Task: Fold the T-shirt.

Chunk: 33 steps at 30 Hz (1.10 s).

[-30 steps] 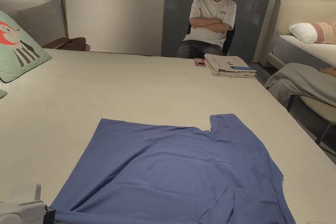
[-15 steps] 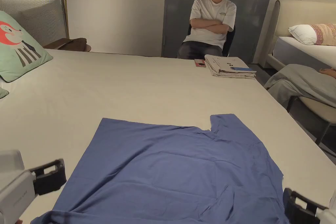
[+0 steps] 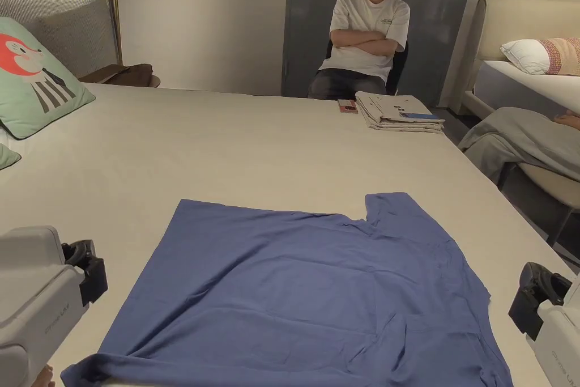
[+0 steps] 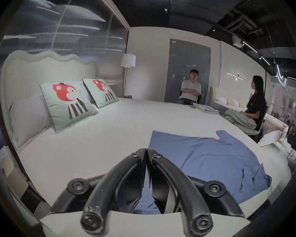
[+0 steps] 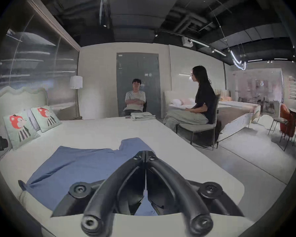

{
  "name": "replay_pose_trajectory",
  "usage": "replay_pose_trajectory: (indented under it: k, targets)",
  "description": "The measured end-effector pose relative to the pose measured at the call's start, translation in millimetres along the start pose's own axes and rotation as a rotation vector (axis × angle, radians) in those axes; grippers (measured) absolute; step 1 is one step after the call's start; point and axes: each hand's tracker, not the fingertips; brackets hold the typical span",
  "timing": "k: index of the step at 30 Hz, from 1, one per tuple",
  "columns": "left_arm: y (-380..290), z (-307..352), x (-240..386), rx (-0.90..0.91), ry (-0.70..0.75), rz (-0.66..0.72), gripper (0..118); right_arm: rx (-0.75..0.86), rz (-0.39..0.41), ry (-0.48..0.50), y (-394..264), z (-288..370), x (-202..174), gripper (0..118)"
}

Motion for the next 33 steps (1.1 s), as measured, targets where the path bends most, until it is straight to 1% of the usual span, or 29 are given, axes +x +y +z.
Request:
replay_pose_trajectory:
  k: [1,2,3,4,5,7,8,9,12,15,16,17,18,19,21,22,23,24,25,26,29,30,31,32,33]
  targets:
    - [-4,-1,-3,-0.03,-0.009,0.011,12,-0.012,-0.003,0.004,-3,-1,1,0]
    - [-10,-4,-6,-0.076,-0.015,0.013,47,-0.024,-0.001,0.004,-7,-1,1,0]
    - [-17,-6,-10,-0.097,-0.008,0.029,79,-0.037,0.0,0.002,-10,-2,1,0]
    - [-25,-9,-15,-0.125,0.001,0.035,105,-0.049,0.0,0.003,-14,-2,2,0]
    - [-33,-12,-20,-0.169,0.008,0.03,108,-0.061,0.002,0.008,-17,-3,2,0]
    - [-48,-18,-30,-0.243,0.012,0.054,109,-0.08,0.01,0.008,-23,-4,1,0]
    - [-57,-22,-36,-0.291,0.014,0.07,109,-0.095,0.013,0.009,-27,-5,1,0]
    - [-66,-23,-40,-0.295,-0.004,0.088,108,-0.108,0.012,0.012,-30,-6,1,0]
    - [-84,-35,-53,-0.383,0.04,0.042,106,-0.133,0.008,0.014,-39,-9,-1,0]
    - [-100,-46,-52,-0.447,0.041,0.04,104,-0.154,0.015,0.02,-45,-10,-4,0]
    - [-102,-49,-54,-0.454,0.039,0.048,90,-0.16,0.02,0.021,-47,-10,-4,0]
    - [-105,-52,-53,-0.463,0.036,0.05,55,-0.166,0.025,0.022,-50,-10,-5,0]
    - [-106,-53,-51,-0.462,0.037,0.054,26,-0.176,0.029,0.024,-52,-11,-5,0]
    - [-106,-53,-49,-0.458,0.048,0.051,12,-0.184,0.029,0.026,-54,-12,-5,0]
    - [-106,-57,-45,-0.462,0.07,0.026,6,-0.198,0.03,0.026,-58,-13,-4,0]
    - [-105,-55,-41,-0.461,0.066,0.021,5,-0.207,0.031,0.028,-60,-13,-3,3]
    - [-105,-54,-39,-0.458,0.046,0.017,5,-0.217,0.031,0.03,-61,-14,-2,29]
    - [-104,-54,-38,-0.46,0.031,0.015,4,-0.238,0.031,0.037,-62,-15,0,67]
    - [-103,-54,-37,-0.46,0.024,0.015,4,-0.275,0.035,0.042,-63,-17,2,100]
    - [-103,-54,-36,-0.458,0.021,0.013,4,-0.296,0.036,0.035,-65,-19,4,113]
    - [-100,-53,-34,-0.449,0.023,0.007,4,-0.441,0.044,0.036,-77,-26,14,112]
    - [-98,-51,-33,-0.443,0.022,0.009,4,-0.423,0.039,0.046,-82,-24,17,112]
    - [-97,-49,-33,-0.438,0.02,0.011,4,-0.447,0.056,0.034,-86,-24,20,110]
    - [-96,-48,-32,-0.434,0.018,0.012,4,-0.494,0.069,0.028,-91,-25,22,97]
    - [-95,-48,-32,-0.431,0.017,0.013,4,-0.532,0.076,0.024,-96,-28,24,78]
